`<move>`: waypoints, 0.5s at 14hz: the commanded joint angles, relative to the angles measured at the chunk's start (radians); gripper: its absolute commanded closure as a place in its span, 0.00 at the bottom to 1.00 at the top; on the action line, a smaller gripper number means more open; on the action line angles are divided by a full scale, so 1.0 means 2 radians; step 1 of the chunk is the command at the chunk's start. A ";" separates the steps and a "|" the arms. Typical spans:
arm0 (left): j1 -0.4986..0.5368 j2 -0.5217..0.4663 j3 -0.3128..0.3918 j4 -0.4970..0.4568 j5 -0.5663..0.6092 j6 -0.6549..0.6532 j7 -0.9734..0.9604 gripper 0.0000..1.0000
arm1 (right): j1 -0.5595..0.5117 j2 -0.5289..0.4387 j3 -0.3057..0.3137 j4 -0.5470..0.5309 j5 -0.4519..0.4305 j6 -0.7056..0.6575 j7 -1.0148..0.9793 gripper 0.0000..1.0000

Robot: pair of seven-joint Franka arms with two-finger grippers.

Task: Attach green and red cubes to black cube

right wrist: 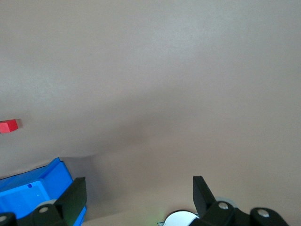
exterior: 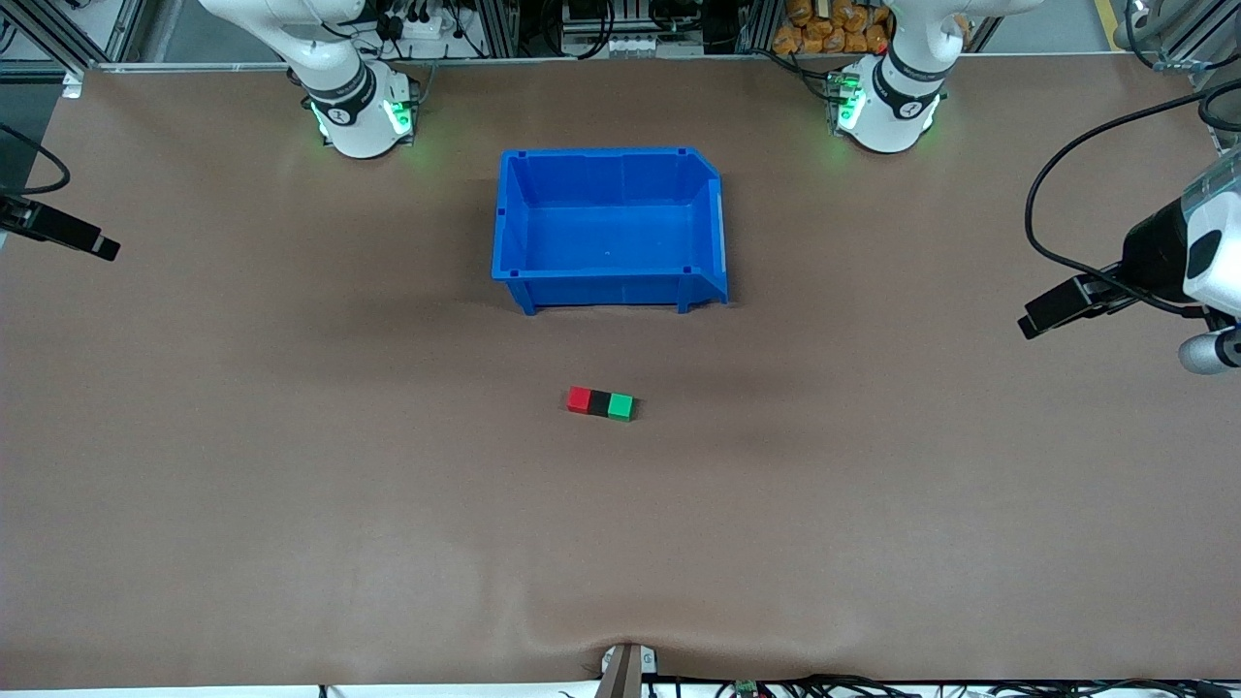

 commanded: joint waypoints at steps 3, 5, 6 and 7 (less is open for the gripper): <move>0.005 -0.036 -0.005 -0.042 0.003 0.000 0.022 0.00 | 0.002 0.001 0.000 0.007 -0.003 -0.001 0.008 0.00; 0.005 -0.047 -0.005 -0.054 0.003 0.002 0.032 0.00 | -0.001 0.001 0.000 0.007 -0.003 0.001 0.008 0.00; 0.003 -0.050 -0.005 -0.059 0.003 0.002 0.033 0.00 | -0.002 0.001 0.000 0.007 -0.002 0.001 0.008 0.00; 0.001 -0.054 -0.002 -0.061 0.003 0.002 0.033 0.00 | -0.002 0.001 0.000 0.007 -0.002 0.001 0.008 0.00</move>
